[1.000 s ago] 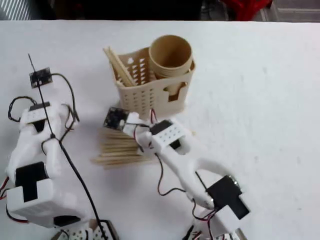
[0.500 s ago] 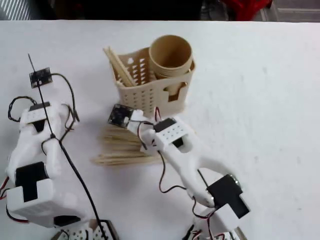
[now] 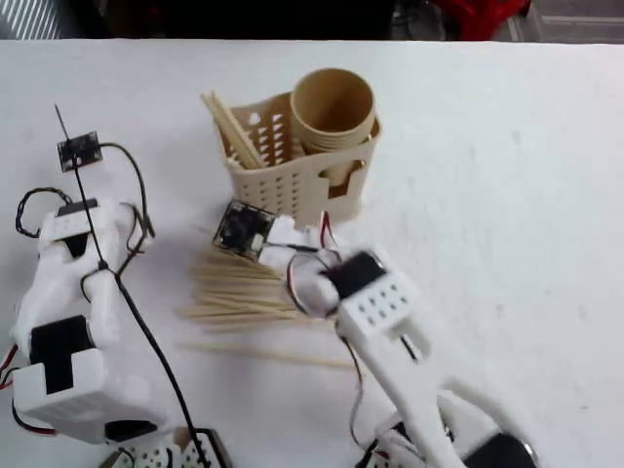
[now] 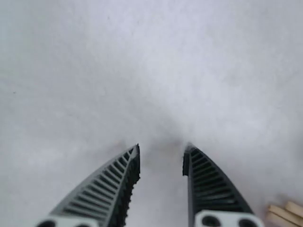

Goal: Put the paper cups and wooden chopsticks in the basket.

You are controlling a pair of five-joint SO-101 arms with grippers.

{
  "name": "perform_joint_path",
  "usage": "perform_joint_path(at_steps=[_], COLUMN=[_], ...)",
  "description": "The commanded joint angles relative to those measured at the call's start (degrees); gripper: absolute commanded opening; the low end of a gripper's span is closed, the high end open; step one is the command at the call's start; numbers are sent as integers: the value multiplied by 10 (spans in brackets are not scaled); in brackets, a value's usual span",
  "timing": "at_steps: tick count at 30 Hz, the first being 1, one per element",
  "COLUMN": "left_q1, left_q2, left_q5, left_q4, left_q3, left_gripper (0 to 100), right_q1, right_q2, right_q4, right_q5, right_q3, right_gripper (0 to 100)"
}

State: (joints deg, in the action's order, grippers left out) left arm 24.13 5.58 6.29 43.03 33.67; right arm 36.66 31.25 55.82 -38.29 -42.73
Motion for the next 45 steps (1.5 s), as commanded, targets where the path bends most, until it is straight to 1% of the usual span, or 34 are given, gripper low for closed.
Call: perform_joint_path(at_steps=[1,4,6,8,12,14,16,20,24,28,32,37,45], left_q1=[-8,-8,-8,-8,-8,-8,-8,-8,-8,-8,-8,-8,-8], left_q2=[-3,-3,-3,-3,-3,-3,-3,-3,-3,-3,-3,-3,-3], left_q5=[4,4,4,4,4,4,4,4,4,4,4,4,4], left_q4=[-12,-12,-12,-12,-12,-12,-12,-12,-12,-12,-12,-12,-12], left_q3=[-3,-3,-3,-3,-2,-2,-1,-1,-2,-3,-3,-3,-2], left_gripper=[169,169,169,169,169,169,169,169,169,169,169,169,169], right_q1=[28,34,34,34,30,30,33,25,3,-31,-45,-47,-49], right_q2=[119,190,215,218,196,164,119,3,-102,-169,-182,-152,-97], right_q4=[35,38,13,-44,-214,-289,-334,-380,-403,-443,-451,-502,-506], right_q5=[18,63,90,120,200,227,232,234,230,234,234,234,229], right_q3=[13,57,103,145,189,200,213,262,313,320,280,192,80], right_gripper=[16,16,16,17,17,17,17,18,18,18,17,17,19])
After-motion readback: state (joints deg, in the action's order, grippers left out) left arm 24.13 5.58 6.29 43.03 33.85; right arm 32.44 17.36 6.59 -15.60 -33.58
